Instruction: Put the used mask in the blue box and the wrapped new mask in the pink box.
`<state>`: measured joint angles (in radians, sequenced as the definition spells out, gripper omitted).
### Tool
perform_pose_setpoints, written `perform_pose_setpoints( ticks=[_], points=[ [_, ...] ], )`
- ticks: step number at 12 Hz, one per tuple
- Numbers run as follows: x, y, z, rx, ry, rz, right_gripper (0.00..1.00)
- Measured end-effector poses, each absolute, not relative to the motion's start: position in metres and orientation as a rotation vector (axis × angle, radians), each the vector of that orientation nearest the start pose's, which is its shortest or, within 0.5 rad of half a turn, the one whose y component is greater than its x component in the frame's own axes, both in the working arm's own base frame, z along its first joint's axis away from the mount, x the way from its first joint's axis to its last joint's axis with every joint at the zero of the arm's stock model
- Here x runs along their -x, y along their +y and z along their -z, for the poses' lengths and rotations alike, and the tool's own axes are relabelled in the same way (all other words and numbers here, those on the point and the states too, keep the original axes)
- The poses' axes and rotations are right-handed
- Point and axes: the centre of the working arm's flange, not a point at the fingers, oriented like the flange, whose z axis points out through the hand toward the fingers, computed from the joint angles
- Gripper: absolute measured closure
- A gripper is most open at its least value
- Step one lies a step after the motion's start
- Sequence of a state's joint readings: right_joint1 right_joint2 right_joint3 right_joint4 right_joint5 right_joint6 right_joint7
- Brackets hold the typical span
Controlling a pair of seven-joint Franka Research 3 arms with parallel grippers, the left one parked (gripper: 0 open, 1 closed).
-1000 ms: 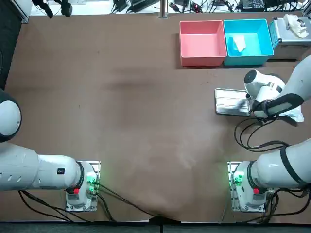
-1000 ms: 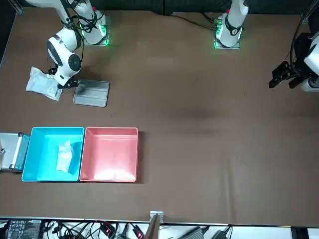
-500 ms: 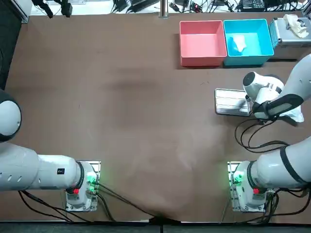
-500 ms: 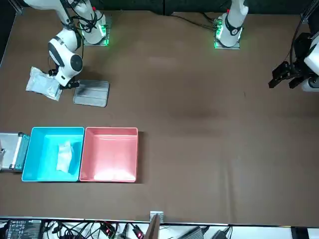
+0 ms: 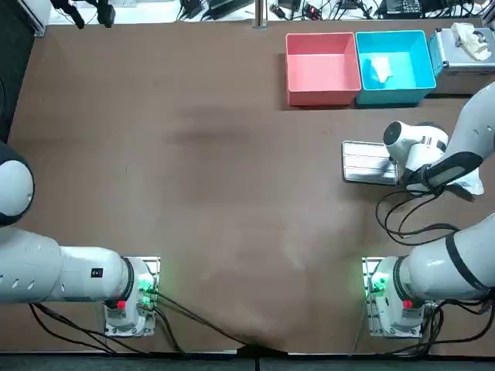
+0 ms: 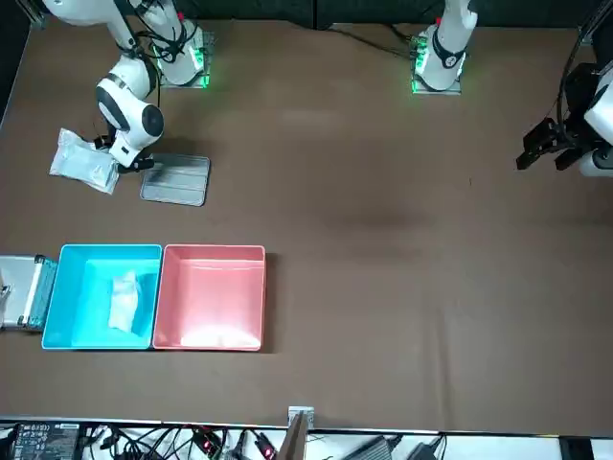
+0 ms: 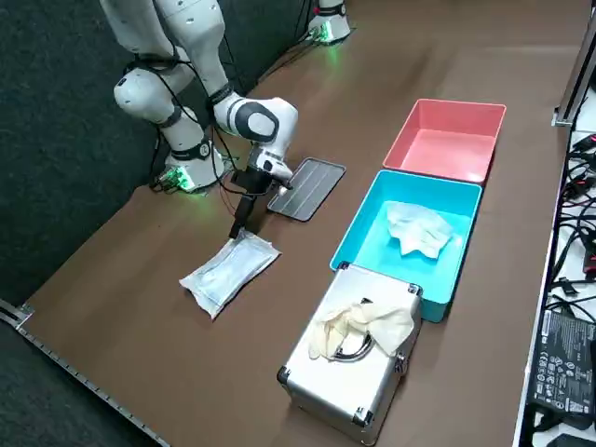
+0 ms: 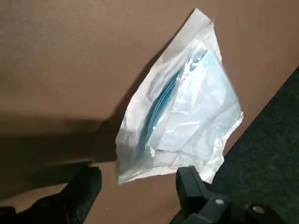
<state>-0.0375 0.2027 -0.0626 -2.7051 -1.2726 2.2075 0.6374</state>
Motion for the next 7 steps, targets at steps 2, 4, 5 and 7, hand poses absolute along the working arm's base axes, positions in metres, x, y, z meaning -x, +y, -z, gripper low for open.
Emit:
perform_pose_setpoints(
  ticks=[2, 4, 5, 7],
  points=[
    [-0.3298, -0.0682, -0.1376, -2.221, 0.492, 0.447, 0.02],
    [-0.3291, -0.0684, -0.1357, -2.216, 0.494, 0.446, 0.02],
    [-0.3287, -0.0684, -0.1346, -2.215, 0.496, 0.448, 0.02],
    [-0.3288, -0.0689, -0.1331, -2.206, 0.509, 0.447, 0.03]
  ],
)
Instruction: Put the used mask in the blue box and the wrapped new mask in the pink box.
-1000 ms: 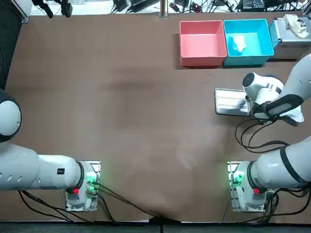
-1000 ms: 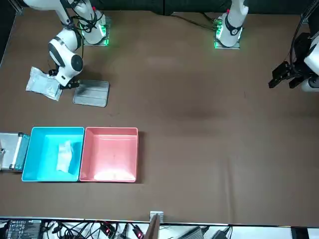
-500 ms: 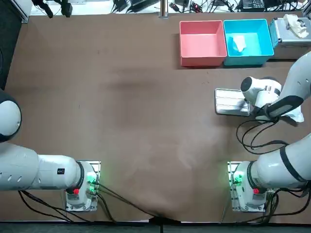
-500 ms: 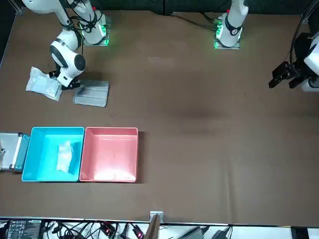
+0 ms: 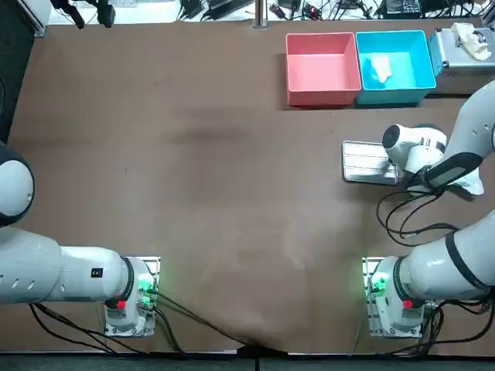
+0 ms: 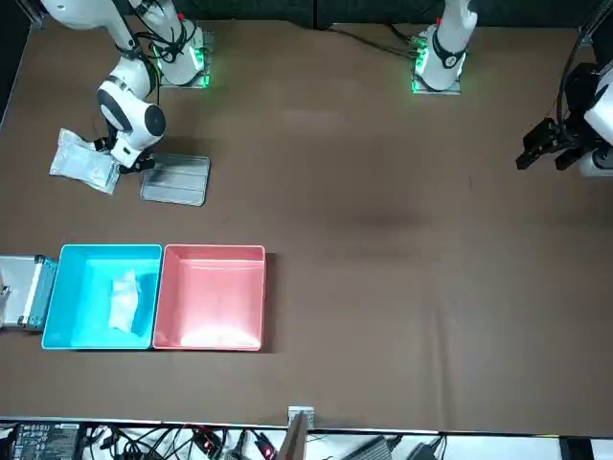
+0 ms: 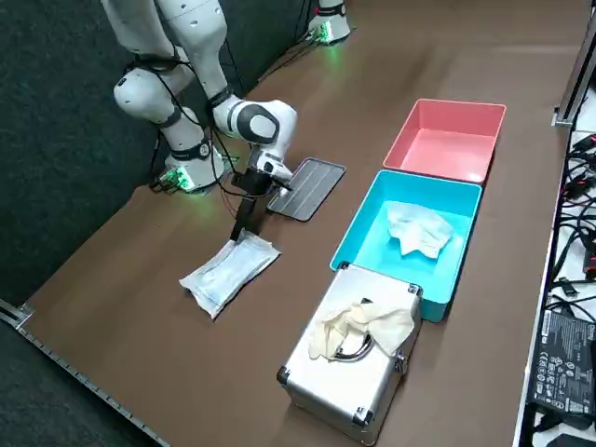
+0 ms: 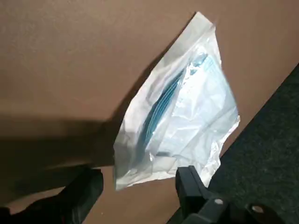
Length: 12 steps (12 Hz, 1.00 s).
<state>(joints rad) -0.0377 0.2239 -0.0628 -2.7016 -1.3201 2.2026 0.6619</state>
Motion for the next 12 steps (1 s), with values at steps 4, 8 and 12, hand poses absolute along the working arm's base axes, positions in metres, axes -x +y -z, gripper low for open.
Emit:
perform_pose_setpoints(
  ticks=[4, 8, 12],
  points=[
    [-0.333, -0.071, -0.129, -2.191, 0.518, 0.452, 0.08],
    [-0.342, -0.072, -0.130, -2.185, 0.512, 0.438, 0.18],
    [-0.342, -0.072, -0.128, -2.185, 0.512, 0.441, 0.43]
  ],
)
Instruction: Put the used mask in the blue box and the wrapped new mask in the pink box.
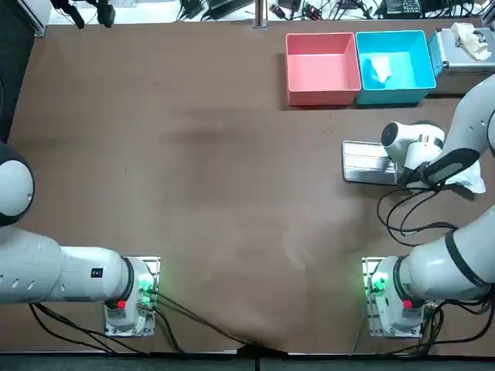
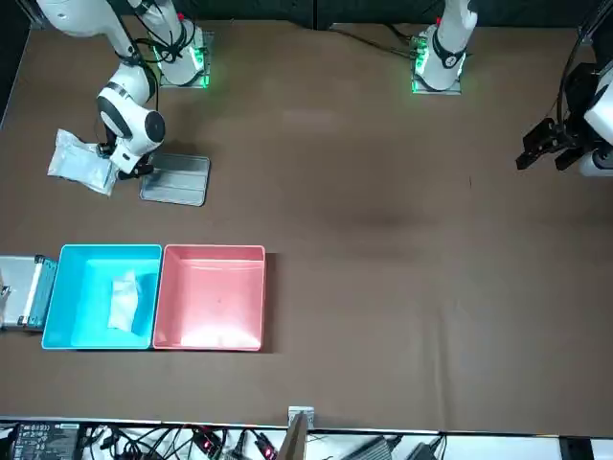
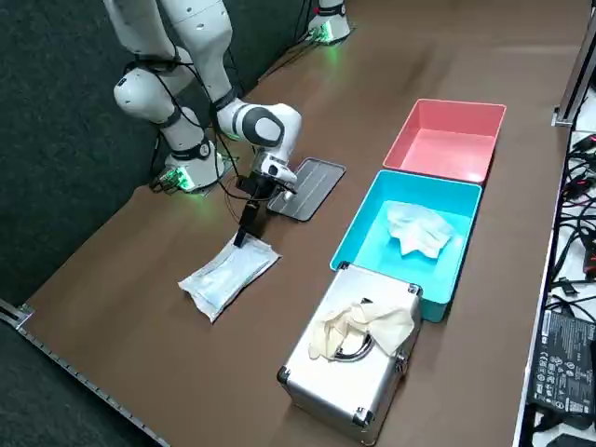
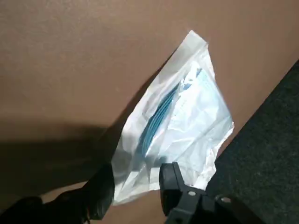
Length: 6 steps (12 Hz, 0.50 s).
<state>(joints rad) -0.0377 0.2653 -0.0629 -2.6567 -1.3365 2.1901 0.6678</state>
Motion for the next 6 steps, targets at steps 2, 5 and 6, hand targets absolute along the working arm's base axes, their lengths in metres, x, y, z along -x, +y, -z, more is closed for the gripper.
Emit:
perform_pose_setpoints(
  ticks=[2, 5, 6],
  points=[
    [-0.3420, -0.0724, -0.1266, -2.184, 0.514, 0.445, 0.52],
    [-0.3433, -0.0722, -0.1270, -2.184, 0.514, 0.441, 0.93],
    [-0.3450, -0.0723, -0.1280, -2.184, 0.512, 0.436, 0.97]
  ],
)
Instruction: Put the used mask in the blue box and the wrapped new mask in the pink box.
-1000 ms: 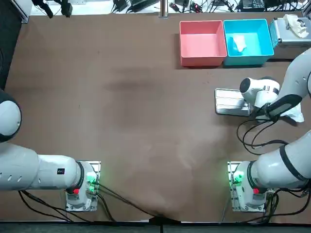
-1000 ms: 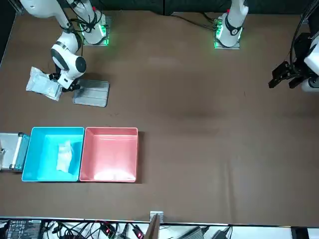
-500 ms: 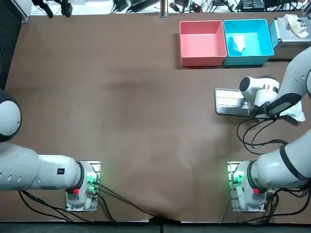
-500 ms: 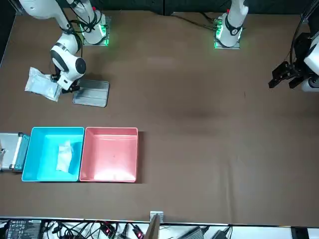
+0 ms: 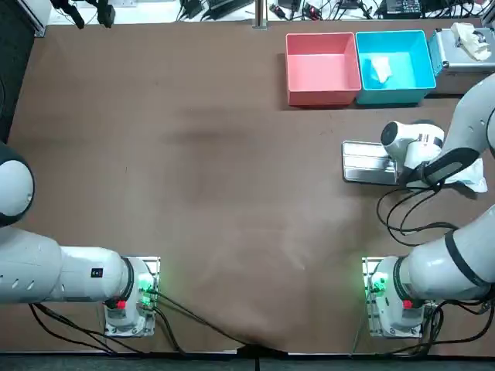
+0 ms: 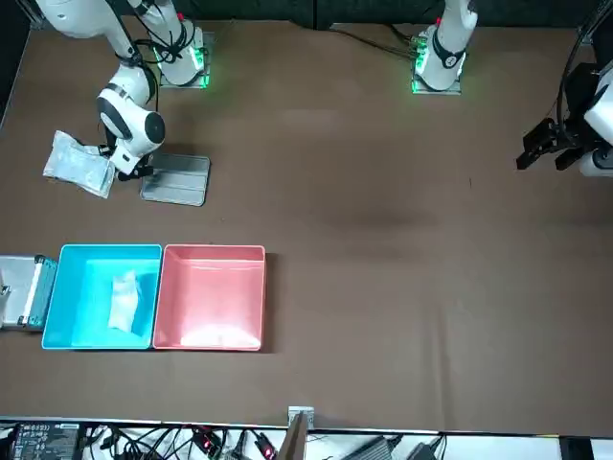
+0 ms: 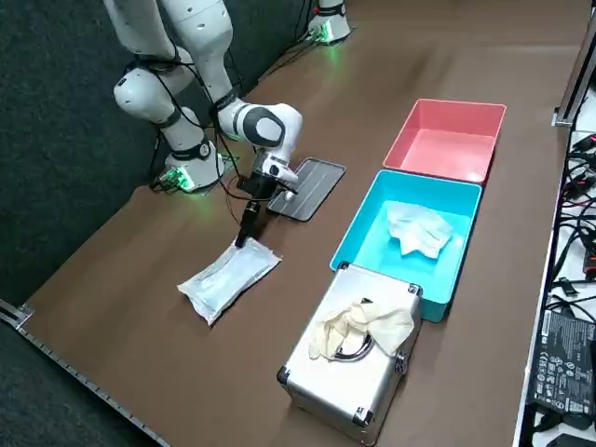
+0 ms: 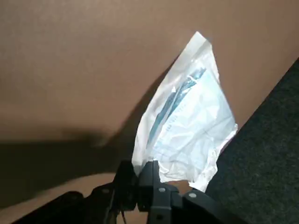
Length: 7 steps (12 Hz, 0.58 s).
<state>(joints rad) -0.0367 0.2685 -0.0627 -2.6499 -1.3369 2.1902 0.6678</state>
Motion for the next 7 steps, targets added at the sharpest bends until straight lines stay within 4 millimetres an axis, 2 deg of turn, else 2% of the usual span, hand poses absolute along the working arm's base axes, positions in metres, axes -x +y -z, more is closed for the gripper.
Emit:
perform_pose_setpoints(
  ticks=[3, 7],
  points=[
    [-0.355, -0.073, -0.137, -2.181, 0.504, 0.407, 0.99],
    [-0.372, -0.087, -0.184, -2.091, 0.499, 0.403, 0.99]
  ],
)
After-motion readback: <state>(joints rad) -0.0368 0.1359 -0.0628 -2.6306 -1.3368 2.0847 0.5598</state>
